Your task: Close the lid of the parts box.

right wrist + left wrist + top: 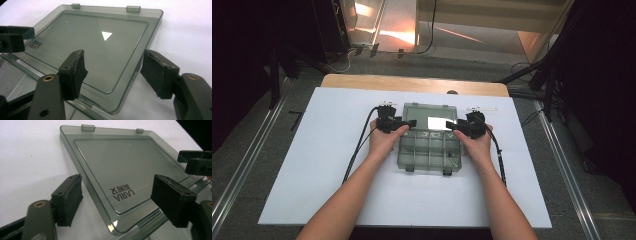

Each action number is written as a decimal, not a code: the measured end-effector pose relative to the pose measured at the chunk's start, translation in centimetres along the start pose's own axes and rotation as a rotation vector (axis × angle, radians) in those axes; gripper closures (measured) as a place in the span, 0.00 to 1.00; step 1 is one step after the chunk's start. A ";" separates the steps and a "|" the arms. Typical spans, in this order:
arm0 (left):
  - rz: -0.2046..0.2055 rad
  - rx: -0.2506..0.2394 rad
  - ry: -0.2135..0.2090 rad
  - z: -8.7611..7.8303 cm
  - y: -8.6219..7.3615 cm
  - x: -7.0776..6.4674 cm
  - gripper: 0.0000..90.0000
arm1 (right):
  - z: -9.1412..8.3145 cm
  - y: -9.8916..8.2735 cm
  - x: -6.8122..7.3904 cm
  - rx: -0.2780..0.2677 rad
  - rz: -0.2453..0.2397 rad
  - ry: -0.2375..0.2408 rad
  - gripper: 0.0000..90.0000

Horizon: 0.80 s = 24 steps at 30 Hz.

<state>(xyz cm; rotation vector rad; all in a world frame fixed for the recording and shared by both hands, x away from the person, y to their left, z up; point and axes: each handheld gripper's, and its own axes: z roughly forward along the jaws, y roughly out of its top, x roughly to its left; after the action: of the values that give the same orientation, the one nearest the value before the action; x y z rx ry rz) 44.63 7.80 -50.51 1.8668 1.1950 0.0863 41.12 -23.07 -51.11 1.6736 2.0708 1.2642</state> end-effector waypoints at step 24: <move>-0.043 0.019 0.044 0.2 -0.2 -0.2 0.39 | 0.2 -0.5 -1.2 0.035 0.105 0.073 0.44</move>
<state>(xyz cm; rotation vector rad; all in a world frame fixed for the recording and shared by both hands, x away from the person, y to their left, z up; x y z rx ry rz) 44.48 7.53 -50.65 1.8629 1.2693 0.0932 41.30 -24.04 -51.97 1.7991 2.0819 1.3480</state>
